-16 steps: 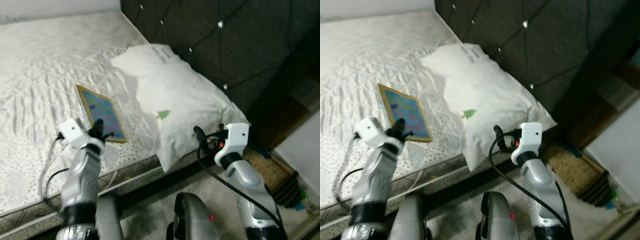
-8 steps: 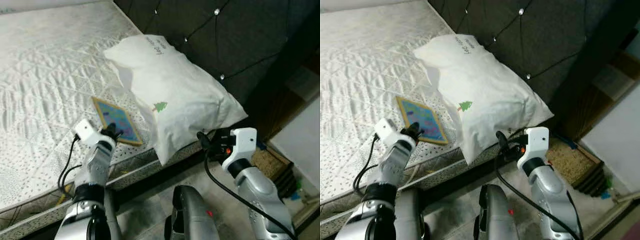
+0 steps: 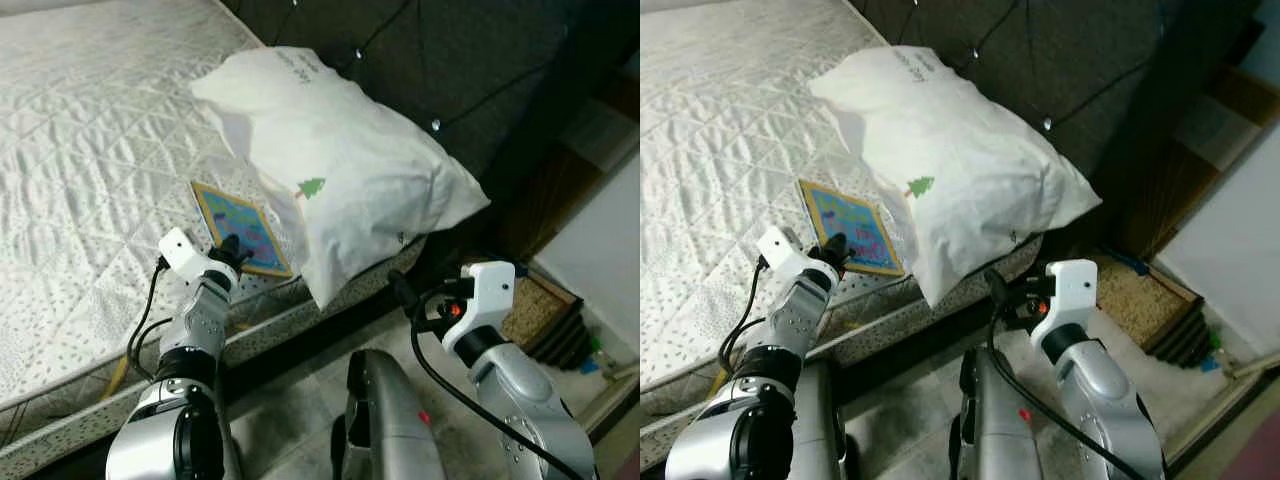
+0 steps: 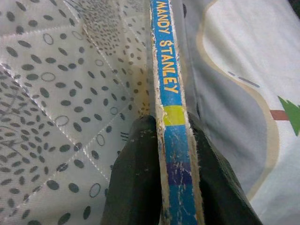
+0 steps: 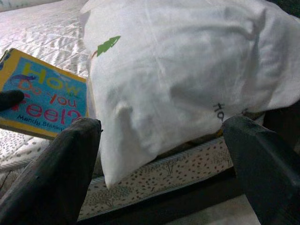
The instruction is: Clean up the room
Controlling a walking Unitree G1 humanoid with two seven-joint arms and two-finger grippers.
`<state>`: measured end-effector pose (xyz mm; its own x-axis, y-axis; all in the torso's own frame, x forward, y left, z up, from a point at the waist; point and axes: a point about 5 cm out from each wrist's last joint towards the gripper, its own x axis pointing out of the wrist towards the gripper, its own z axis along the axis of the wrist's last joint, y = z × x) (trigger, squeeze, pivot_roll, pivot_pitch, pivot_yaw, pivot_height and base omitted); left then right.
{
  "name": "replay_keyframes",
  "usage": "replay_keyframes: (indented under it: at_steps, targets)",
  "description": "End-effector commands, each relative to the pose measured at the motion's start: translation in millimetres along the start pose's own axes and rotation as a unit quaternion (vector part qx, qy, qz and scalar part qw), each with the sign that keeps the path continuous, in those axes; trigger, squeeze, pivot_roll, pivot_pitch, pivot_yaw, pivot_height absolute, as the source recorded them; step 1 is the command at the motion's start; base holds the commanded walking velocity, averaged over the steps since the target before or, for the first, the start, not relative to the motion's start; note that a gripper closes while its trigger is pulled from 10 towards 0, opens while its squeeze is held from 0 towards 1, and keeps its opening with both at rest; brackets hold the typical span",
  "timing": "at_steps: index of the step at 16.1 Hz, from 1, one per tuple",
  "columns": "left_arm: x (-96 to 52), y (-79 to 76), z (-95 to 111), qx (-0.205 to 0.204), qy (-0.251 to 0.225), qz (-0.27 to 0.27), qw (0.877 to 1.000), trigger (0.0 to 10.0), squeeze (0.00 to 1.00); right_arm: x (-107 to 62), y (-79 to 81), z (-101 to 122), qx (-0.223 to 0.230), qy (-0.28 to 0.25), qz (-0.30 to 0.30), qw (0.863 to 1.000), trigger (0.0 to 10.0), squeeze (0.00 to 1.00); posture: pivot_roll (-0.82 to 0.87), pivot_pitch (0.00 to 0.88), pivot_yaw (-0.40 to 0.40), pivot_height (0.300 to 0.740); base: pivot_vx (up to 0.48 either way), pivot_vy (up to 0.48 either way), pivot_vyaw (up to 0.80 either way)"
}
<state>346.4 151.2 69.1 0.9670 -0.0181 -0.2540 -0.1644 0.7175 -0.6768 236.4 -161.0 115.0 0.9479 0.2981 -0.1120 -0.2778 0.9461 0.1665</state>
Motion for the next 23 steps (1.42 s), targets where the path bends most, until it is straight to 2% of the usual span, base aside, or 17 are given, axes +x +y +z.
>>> replay_keyframes:
  at_steps: [1, 3, 7, 8, 9, 13, 17, 18, 19, 20, 23]
  targets:
    - [1.3, -3.4, -6, -0.008, 0.007, -0.011, 1.0, 10.0, 0.0, -4.0, -0.8, 3, 0.002, -0.003, -0.001, 1.0, 10.0, 0.0, -0.14, 0.158, -0.061, 0.503, 0.0, 0.0, 0.0]
    - [3.1, -1.9, -4, -0.022, 0.0, -0.013, 1.0, 10.0, 0.0, -4.9, 0.0, 3, 0.001, 0.001, -0.004, 1.0, 10.0, 0.0, -0.15, 0.156, -0.057, 0.503, 0.0, 0.0, 0.0]
    - [4.6, 3.9, -4, -0.026, 0.005, -0.01, 1.0, 10.0, 0.0, -5.3, 1.3, 5, -0.004, -0.005, -0.002, 1.0, 10.0, 0.0, -0.17, 0.152, -0.053, 0.503, 0.0, 0.0, 0.0]
    - [6.1, 4.0, 0, -0.047, -0.009, -0.017, 0.999, 10.0, 0.0, -6.1, 0.2, 6, -0.007, -0.006, -0.004, 1.0, 10.0, 0.0, -0.17, 0.15, -0.056, 0.503, 0.0, 0.0, 0.0]
    - [6.9, 4.7, 3, -0.05, -0.012, -0.017, 0.999, 10.0, 0.0, -5.9, -0.2, 7, -0.008, -0.007, -0.005, 1.0, 10.0, 0.0, -0.18, 0.149, -0.058, 0.503, 0.0, 0.0, 0.0]
    - [12.4, -0.6, 16, -0.079, -0.026, -0.026, 0.996, 10.0, 0.0, -8.1, -0.1, 10, -0.024, -0.012, 0.001, 1.0, 10.0, 0.0, -0.21, 0.153, -0.069, 0.503, 0.0, 0.0, 0.0]
    - [14.2, -3.7, 15, -0.088, -0.014, -0.029, 0.996, 10.0, 0.0, -15.4, -3.6, 14, -0.04, -0.007, 0.002, 0.999, 10.0, 0.0, -0.24, 0.16, -0.084, 0.503, 0.0, 0.0, 0.0]
    - [14.0, -3.4, 13, -0.089, -0.007, -0.027, 0.996, 10.0, 0.31, -16.1, -3.9, 14, -0.042, -0.007, 0.003, 0.999, 10.0, 0.0, -0.24, 0.16, -0.085, 0.503, 0.0, 0.0, 0.0]
    - [13.3, -1.8, 9, -0.084, 0.0, -0.022, 0.996, 10.0, 0.95, -15.9, -4.4, 14, -0.043, -0.006, 0.003, 0.999, 10.0, 0.0, -0.24, 0.158, -0.087, 0.503, 0.0, 0.0, 0.0]
    - [12.3, 0.5, 6, -0.076, 0.007, -0.014, 0.997, 10.0, 1.0, -14.9, -4.5, 14, -0.045, -0.006, 0.004, 0.999, 10.0, 0.0, -0.24, 0.154, -0.088, 0.503, 0.0, 0.0, 0.0]
    - [11.6, 6.9, 8, -0.056, 0.01, 0.006, 0.998, 10.0, 1.0, -11.2, -4.5, 15, -0.051, -0.007, 0.01, 0.999, 10.0, 0.0, -0.23, 0.142, -0.091, 0.503, 0.0, 0.0, 0.0]
